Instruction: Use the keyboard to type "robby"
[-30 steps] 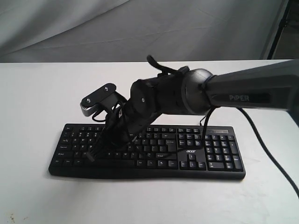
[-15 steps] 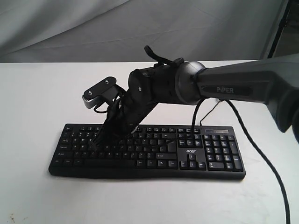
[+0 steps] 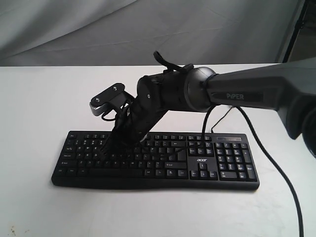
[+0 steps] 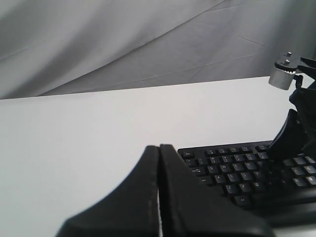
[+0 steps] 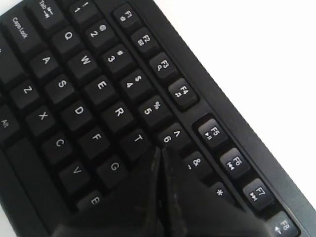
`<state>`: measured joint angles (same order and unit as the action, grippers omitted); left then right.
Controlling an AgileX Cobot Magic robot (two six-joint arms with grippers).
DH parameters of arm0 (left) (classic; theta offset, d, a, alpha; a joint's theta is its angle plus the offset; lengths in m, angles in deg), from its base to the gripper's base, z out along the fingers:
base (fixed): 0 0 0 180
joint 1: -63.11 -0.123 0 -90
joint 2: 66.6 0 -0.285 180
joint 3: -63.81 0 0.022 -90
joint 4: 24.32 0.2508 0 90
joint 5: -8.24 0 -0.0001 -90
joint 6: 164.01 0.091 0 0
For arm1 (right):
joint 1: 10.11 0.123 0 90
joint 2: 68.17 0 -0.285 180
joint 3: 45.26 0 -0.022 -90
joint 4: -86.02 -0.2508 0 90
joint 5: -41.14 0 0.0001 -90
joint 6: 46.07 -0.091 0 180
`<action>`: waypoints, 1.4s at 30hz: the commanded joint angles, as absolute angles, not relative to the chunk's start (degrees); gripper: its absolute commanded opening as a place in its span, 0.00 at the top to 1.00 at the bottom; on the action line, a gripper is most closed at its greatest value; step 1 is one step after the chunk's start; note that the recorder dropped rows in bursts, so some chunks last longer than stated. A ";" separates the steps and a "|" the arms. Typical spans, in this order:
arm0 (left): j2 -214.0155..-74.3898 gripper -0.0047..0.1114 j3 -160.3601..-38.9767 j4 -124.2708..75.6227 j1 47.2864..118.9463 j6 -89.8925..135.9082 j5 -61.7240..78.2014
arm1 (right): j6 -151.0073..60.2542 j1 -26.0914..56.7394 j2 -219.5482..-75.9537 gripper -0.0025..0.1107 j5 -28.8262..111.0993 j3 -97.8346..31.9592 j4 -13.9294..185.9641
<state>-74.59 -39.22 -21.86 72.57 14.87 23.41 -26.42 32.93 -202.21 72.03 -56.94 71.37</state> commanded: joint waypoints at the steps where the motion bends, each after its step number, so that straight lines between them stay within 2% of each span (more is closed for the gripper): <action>1: -74.39 0.96 -38.98 -21.59 72.93 14.71 22.99 | -25.72 32.58 -202.87 0.98 70.85 -57.20 71.50; 13: -74.39 0.96 -38.98 -21.59 72.93 14.71 22.99 | -25.72 32.70 -204.18 0.98 70.06 -57.20 71.25; 20: -74.39 0.96 -38.98 -21.59 72.93 14.71 22.99 | -26.05 32.59 -195.95 0.98 75.54 -56.15 72.98; 26: -74.39 0.96 -38.98 -21.59 72.93 14.71 22.99 | -30.07 31.46 -174.60 0.98 72.81 -39.48 72.42; 33: -74.39 0.96 -38.98 -21.59 72.93 14.71 22.99 | -35.65 27.16 -140.03 0.98 67.13 -10.99 75.25; 39: -74.39 0.96 -38.98 -21.59 72.93 14.71 22.99 | -37.61 27.04 -120.06 0.98 54.38 2.40 76.65; 42: -74.39 0.96 -38.98 -21.59 72.93 14.71 22.99 | -37.61 27.04 -114.85 0.98 53.85 5.11 73.85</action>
